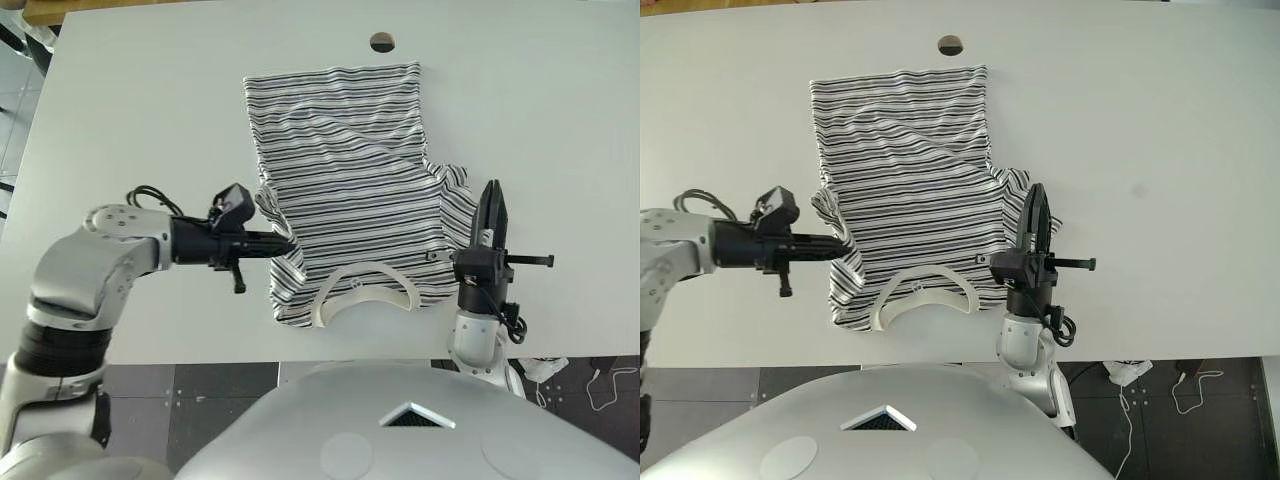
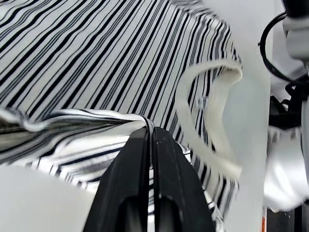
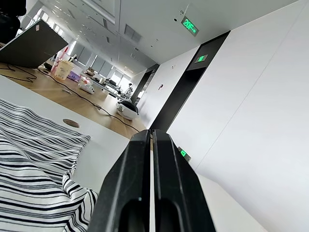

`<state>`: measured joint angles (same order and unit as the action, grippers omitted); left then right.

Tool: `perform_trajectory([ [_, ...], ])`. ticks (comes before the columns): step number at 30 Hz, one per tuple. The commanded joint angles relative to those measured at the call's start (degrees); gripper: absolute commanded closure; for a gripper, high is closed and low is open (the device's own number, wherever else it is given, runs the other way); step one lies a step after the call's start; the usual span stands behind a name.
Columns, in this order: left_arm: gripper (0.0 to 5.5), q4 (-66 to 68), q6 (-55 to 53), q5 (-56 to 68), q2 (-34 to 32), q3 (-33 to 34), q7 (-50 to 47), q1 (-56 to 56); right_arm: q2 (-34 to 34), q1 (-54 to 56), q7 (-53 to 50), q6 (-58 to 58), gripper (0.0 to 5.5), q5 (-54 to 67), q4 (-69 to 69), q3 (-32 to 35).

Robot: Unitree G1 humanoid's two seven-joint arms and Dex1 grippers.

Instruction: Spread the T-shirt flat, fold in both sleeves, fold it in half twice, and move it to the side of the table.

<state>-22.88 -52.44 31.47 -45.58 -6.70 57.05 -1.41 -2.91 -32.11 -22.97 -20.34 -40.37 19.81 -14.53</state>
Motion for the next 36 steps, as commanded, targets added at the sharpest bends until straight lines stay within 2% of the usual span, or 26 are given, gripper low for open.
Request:
perform_trajectory([
  [1,5.07,0.1,-1.5,-0.2,4.0,-2.2,-4.3,-1.4,0.5,0.0,4.9,2.6,5.21,12.3,-1.4,2.9],
  [4,4.56,-0.1,-1.3,-1.2,5.6,-3.2,-7.3,1.0,0.9,0.6,14.5,10.5,4.7,34.0,-2.6,8.6],
  [6,4.2,-0.7,-1.2,-1.3,6.2,-3.3,-8.8,2.9,-2.4,0.5,21.3,18.2,4.28,43.1,-0.5,11.9],
  [8,3.93,-1.7,-1.5,-0.5,7.5,-2.6,-10.5,4.8,-6.8,0.8,26.9,24.8,3.98,49.8,1.2,16.3],
  [12,3.89,-4.4,2.0,2.4,12.6,2.0,-13.9,9.8,-15.1,3.5,34.7,34.2,3.32,58.5,-1.8,25.9],
  [14,3.89,-6.6,4.1,4.6,15.1,4.4,-14.9,13.2,-18.6,5.4,37.7,37.1,3.27,59.2,-4.8,27.6],
  [20,3.89,-7.7,6.4,6.1,17.6,4.8,-17.0,17.9,-22.2,9.3,45.3,44.6,3.27,63.2,-11.3,28.9],
  [28,3.89,-7.5,8.1,5.1,19.3,2.0,-19.1,19.3,-22.6,12.2,51.2,64.2,3.27,84.0,-8.4,35.6],
  [31,3.89,-7.7,8.6,4.9,19.2,1.3,-19.7,19.8,-22.8,11.4,51.1,67.3,3.27,84.9,-6.0,33.6],
  [36,3.89,-8.2,8.3,5.8,19.0,1.4,-20.1,19.6,-22.4,11.5,49.1,63.1,3.27,75.8,-7.6,25.9],
])
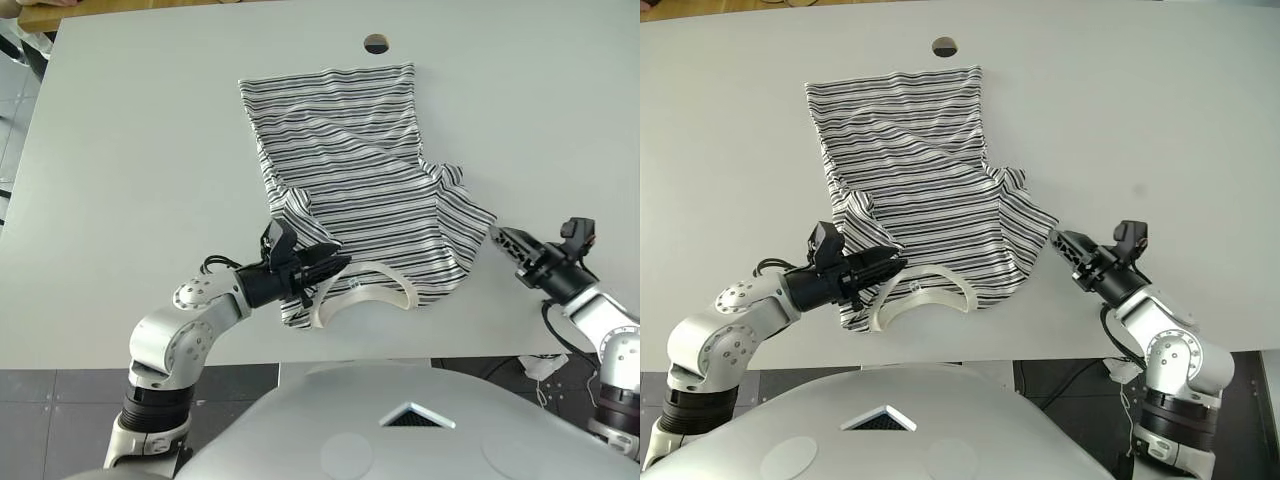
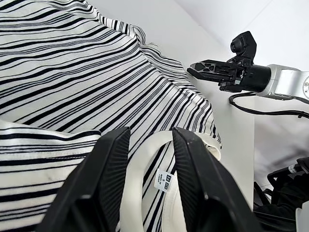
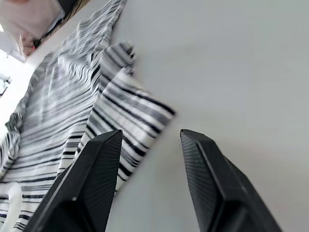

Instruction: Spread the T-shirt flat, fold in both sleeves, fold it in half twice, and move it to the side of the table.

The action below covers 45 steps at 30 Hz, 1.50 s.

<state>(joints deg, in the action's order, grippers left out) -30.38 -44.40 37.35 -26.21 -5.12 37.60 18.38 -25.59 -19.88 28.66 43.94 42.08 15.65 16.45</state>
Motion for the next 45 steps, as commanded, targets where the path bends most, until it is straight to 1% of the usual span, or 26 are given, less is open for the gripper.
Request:
perform_trajectory([
  [1,3.89,-0.8,0.2,0.0,-0.4,-0.2,-0.7,-0.2,0.4,-0.3,-3.2,-2.5,3.27,-8.6,-4.4,-6.0],
  [6,3.89,-1.0,0.1,0.2,-0.3,-0.3,-0.9,-0.3,1.3,2.1,-4.7,-5.8,3.27,-12.2,-8.5,-7.2],
  [11,3.89,-0.5,2.3,-1.7,0.0,0.3,-2.2,-0.1,2.0,1.9,-4.6,-6.9,4.2,-12.4,-8.0,-7.4],
  [12,3.89,-0.2,4.3,-3.7,0.4,0.5,-3.4,-0.1,2.1,1.6,-4.7,-7.0,4.37,-12.4,-7.6,-7.3],
  [15,3.89,0.6,15.6,-12.3,2.0,1.1,-7.4,1.4,2.2,0.2,-4.0,-7.6,4.99,-11.7,-5.1,-7.6],
  [17,3.89,0.5,22.3,-16.4,2.3,1.2,-8.2,3.1,2.2,-0.8,-3.1,-6.4,5.33,-10.6,-2.8,-8.2],
  [19,3.89,0.3,25.6,-17.3,3.0,2.0,-8.5,3.6,1.8,-1.8,-2.0,-5.7,5.37,-10.4,-1.4,-9.6],
  [22,3.89,1.3,26.7,-16.6,3.8,3.3,-9.1,2.5,1.8,-2.9,-1.2,-5.5,5.37,-10.4,-0.2,-10.5],
  [26,3.89,2.0,26.3,-14.9,4.4,5.4,-9.3,1.3,2.6,-2.2,-2.2,-7.2,5.37,-10.2,1.4,-8.7],
  [30,3.89,1.9,27.3,-16.9,2.6,5.7,-8.5,2.1,3.2,-1.0,-2.9,-6.4,5.37,-6.4,7.5,-5.9],
  [34,3.89,1.8,28.6,-18.6,1.9,5.0,-8.0,2.7,3.8,0.1,-4.7,-3.5,5.37,-3.2,13.2,-6.2],
  [36,3.89,1.8,28.7,-18.5,1.8,5.3,-7.7,2.8,4.3,0.3,-5.8,-2.0,5.37,-2.3,15.9,-7.9],
  [38,3.89,1.4,28.5,-18.1,1.5,5.8,-7.4,2.9,5.3,0.8,-7.0,-0.5,5.37,-2.4,18.2,-11.6],
  [43,3.89,1.6,28.6,-17.6,1.0,7.4,-7.0,1.7,8.6,4.1,-9.1,0.1,5.37,-6.5,16.0,-22.3],
  [45,3.89,1.7,28.6,-17.4,1.0,7.9,-7.1,1.2,9.6,5.2,-9.4,-0.1,5.37,-7.9,15.0,-25.4],
])
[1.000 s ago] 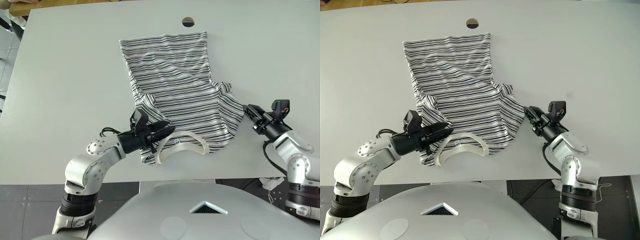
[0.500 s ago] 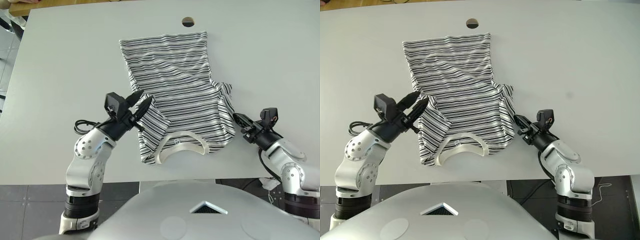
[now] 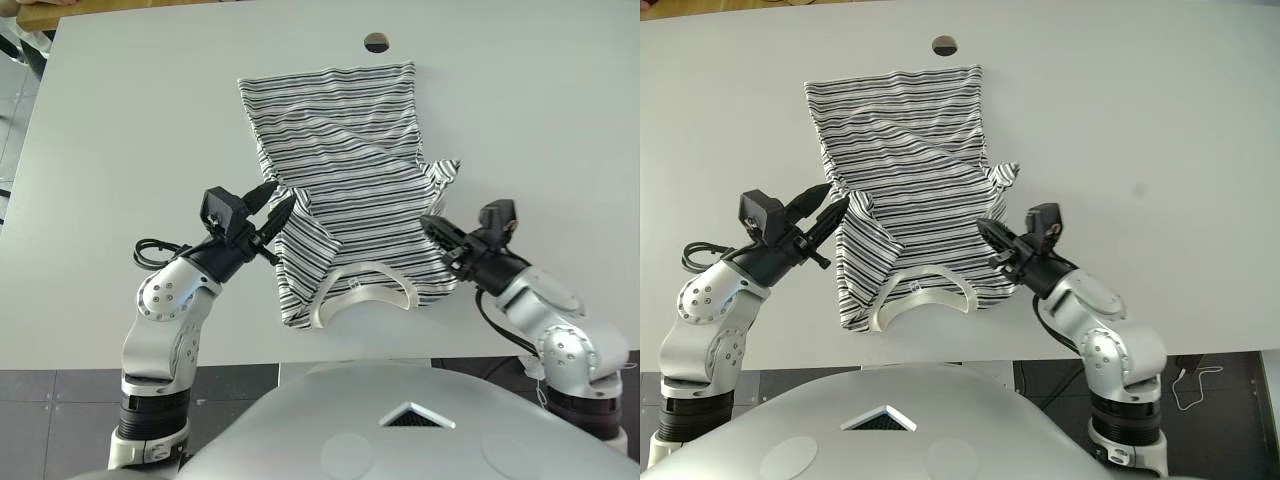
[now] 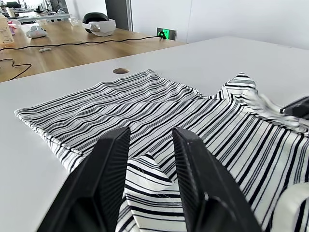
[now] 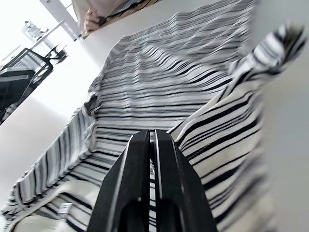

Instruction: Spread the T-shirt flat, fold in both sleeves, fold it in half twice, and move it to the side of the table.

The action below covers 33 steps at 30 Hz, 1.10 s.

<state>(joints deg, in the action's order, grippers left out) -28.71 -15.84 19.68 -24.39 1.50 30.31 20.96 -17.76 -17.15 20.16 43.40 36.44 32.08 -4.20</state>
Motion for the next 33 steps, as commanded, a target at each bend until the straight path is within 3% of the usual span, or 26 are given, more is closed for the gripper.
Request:
perform_trajectory([
  [1,3.89,0.1,-0.1,0.3,-0.7,1.4,0.2,-1.5,2.1,2.8,-0.9,0.2,5.37,-3.2,-2.5,-6.2],
  [6,3.89,0.8,0.2,-1.7,-1.7,0.7,0.5,-1.4,1.2,2.7,-0.2,-1.7,5.37,-8.7,-7.6,-11.2],
  [8,3.89,1.4,1.4,-4.3,-2.8,-0.4,1.0,-1.1,0.8,2.4,0.1,-2.3,5.08,-9.9,-8.5,-11.6],
  [12,3.26,2.4,4.9,-9.5,-5.2,-2.3,1.9,-0.6,-1.1,1.2,2.1,-2.0,4.33,-9.3,-5.3,-10.7],
  [16,2.58,3.9,9.5,-15.0,-9.1,-1.8,3.3,-0.9,-6.4,-1.1,5.7,-1.5,3.56,-6.7,4.5,-7.2],
  [19,2.18,3.5,14.1,-19.2,-14.8,-0.8,6.5,0.4,-12.9,-3.0,9.2,-5.4,3.1,-7.2,11.7,0.0],
  [23,1.7,2.0,18.1,-23.6,-22.2,0.0,11.4,3.0,-24.2,-6.6,14.4,-21.9,2.67,-21.8,8.7,7.5],
  [27,1.61,3.6,23.2,-30.8,-27.6,-2.5,14.1,5.2,-37.3,-10.0,14.3,-46.5,2.67,-47.4,-5.5,3.3],
  [33,1.61,6.6,27.0,-36.2,-29.7,-5.1,15.0,5.5,-39.6,-9.4,15.2,-60.9,2.67,-57.8,-15.0,-3.8],
])
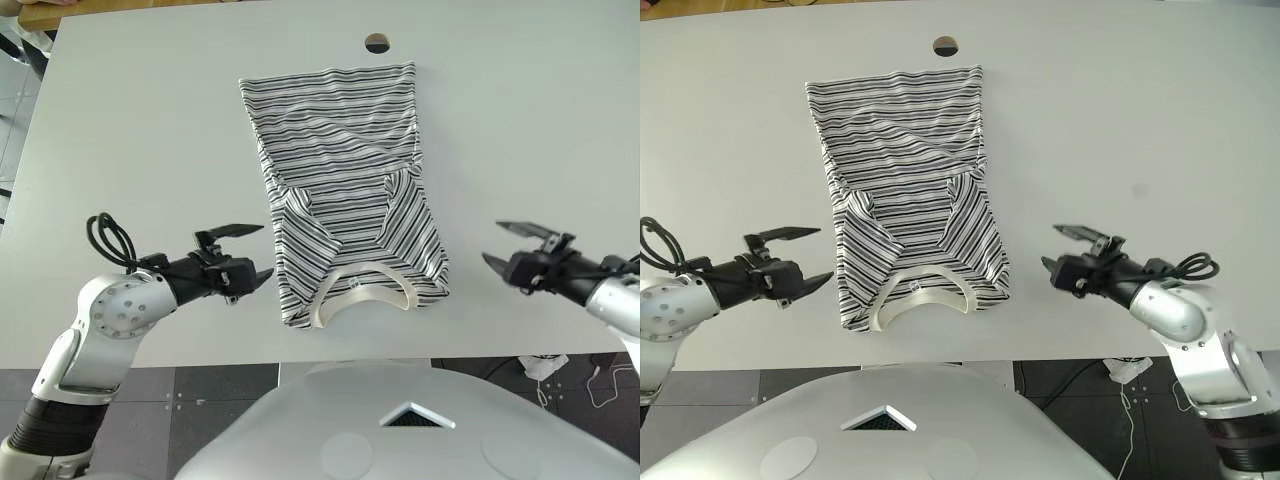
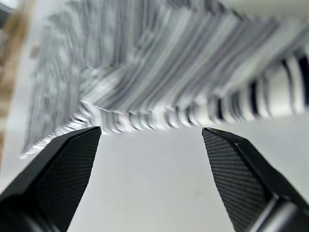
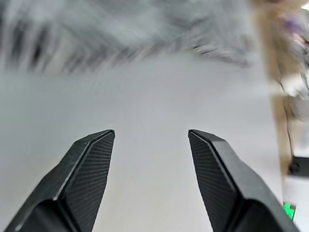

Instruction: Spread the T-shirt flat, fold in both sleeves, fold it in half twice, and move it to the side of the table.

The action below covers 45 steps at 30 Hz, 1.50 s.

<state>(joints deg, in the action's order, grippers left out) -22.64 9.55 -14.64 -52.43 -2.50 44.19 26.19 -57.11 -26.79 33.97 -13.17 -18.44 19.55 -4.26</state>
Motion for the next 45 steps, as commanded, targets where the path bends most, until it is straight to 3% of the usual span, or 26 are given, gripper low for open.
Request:
perform_trajectory([
  [1,1.61,0.6,2.0,-2.1,-1.8,-1.5,1.5,0.5,0.1,0.1,1.7,-5.4,2.67,-3.4,-2.8,-4.7],
  [12,1.61,2.1,6.9,-3.9,0.4,-8.8,0.7,-0.1,6.8,3.1,0.3,-9.6,2.67,-5.9,-1.8,-12.4],
  [14,1.54,2.3,7.9,-4.4,0.3,-9.6,0.6,-0.4,7.3,3.5,0.4,-9.8,2.97,-6.9,-2.2,-13.1],
  [25,3.4,4.0,13.7,-7.0,-0.5,-13.4,0.5,-3.5,6.4,1.9,1.5,-9.2,5.15,-7.1,-2.4,-13.5],
  [27,3.66,4.4,13.3,-6.9,-0.7,-13.8,1.3,-4.4,6.2,1.8,1.7,-9.0,5.39,-7.0,-2.2,-13.2],
  [32,4.44,4.2,11.5,-5.2,-2.3,-14.1,4.1,-4.7,3.5,-1.6,4.9,-7.2,5.4,-5.7,0.9,-12.3],
  [38,5.39,-3.7,7.1,15.2,-13.7,-6.4,15.4,5.7,-3.2,-16.9,12.4,-1.1,5.4,5.8,17.3,-10.2],
  [42,5.39,-11.4,4.1,32.7,-17.0,0.9,21.6,13.9,-4.7,-22.3,15.1,1.1,5.4,11.9,25.2,-8.2],
  [45,5.39,-13.9,1.8,37.3,-15.5,3.8,21.5,13.9,-4.4,-22.4,15.9,2.6,5.4,16.1,27.9,-5.4],
])
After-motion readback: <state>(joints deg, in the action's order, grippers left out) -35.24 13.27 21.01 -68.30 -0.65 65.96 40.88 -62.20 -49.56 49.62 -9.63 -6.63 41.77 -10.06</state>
